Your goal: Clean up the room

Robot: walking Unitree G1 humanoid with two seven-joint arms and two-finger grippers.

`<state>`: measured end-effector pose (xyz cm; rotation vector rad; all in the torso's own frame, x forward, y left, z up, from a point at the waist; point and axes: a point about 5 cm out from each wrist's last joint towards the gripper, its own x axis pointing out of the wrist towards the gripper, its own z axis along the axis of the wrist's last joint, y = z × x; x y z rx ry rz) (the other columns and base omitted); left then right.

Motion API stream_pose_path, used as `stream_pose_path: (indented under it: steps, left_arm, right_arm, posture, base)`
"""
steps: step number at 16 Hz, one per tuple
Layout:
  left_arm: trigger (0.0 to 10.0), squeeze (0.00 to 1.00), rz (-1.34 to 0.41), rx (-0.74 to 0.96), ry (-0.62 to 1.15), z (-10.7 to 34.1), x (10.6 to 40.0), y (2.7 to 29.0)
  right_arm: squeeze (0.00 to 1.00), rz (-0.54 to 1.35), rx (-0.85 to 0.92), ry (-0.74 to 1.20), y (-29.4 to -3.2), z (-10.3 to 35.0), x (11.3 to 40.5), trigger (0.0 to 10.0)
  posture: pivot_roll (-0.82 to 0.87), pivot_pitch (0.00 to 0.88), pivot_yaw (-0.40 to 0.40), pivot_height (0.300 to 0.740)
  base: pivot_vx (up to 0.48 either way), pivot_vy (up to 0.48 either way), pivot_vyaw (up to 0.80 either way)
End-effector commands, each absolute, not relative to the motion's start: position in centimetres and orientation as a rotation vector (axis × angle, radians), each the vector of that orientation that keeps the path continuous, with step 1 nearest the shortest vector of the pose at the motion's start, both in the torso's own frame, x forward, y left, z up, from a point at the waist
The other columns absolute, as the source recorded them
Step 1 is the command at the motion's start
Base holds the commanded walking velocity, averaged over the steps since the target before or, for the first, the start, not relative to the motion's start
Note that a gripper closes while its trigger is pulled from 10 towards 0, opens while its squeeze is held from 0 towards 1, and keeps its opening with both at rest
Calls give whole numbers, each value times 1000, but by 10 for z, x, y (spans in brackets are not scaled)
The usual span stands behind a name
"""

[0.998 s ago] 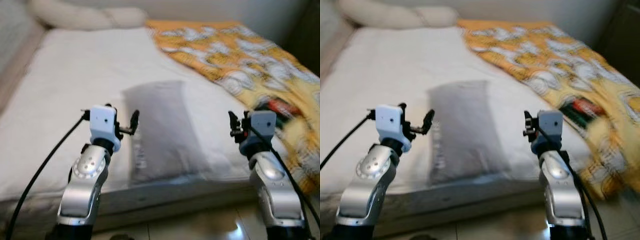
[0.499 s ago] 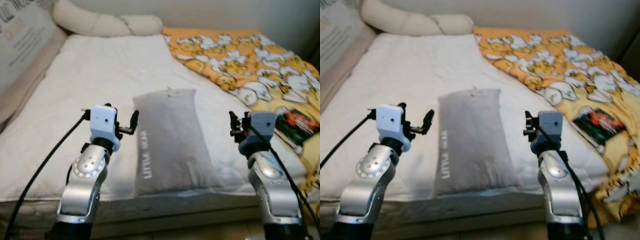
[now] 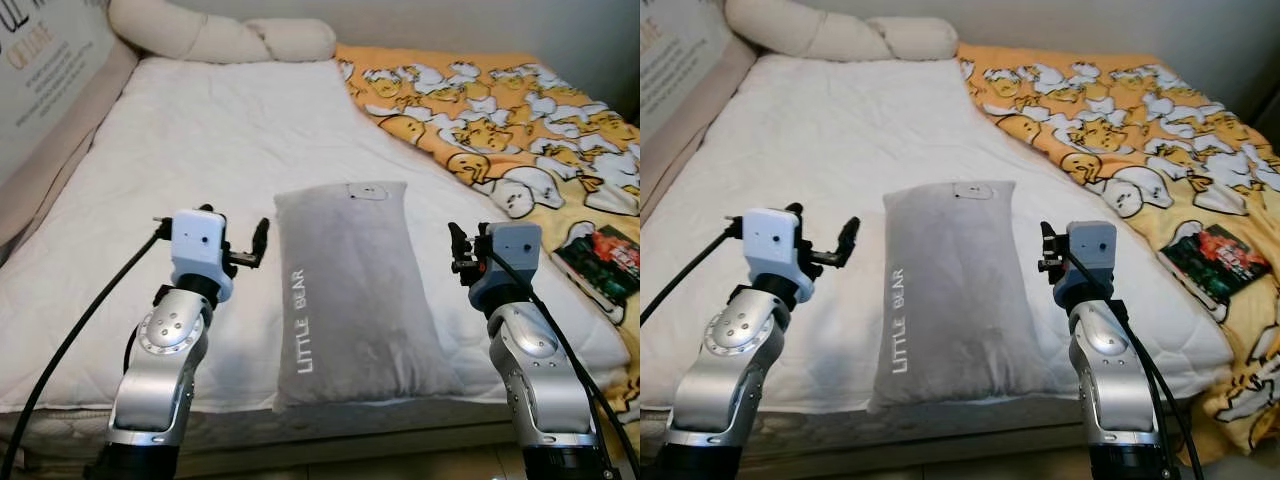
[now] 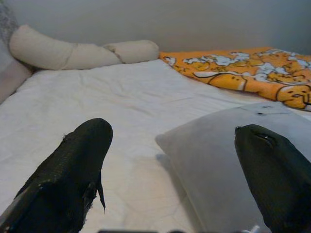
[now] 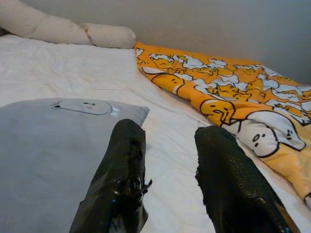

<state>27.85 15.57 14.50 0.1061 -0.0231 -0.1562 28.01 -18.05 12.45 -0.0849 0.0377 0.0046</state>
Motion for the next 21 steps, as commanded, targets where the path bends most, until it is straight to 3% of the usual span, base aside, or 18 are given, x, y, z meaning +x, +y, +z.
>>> stream_pose_path:
  steps: [1, 13, 16, 21]
  left_arm:
    - [10000, 0, -171, 104, -21, 145, 280, 153]
    - [10000, 0, -172, 95, -22, 146, 282, 152]
    - [10000, 0, -170, 95, -25, 146, 282, 152]
    - [10000, 0, -170, 81, -13, 146, 281, 151]
  right_arm:
    - [0, -11, -84, 30, -186, 127, 282, 10000]
    - [0, 10, -99, 39, -186, 128, 282, 10000]
    - [0, 26, -111, 52, -182, 125, 282, 10000]
    - [0, 25, -52, 79, -184, 119, 284, 10000]
  posture:
    - [49, 0, -57, 740]
    - [45, 0, -54, 740]
    - [45, 0, -57, 740]
    - [43, 0, -54, 740]
  base:
    - [274, 0, 0]
    - [277, 0, -131]
    - [277, 0, 721]
    - [110, 0, 0]
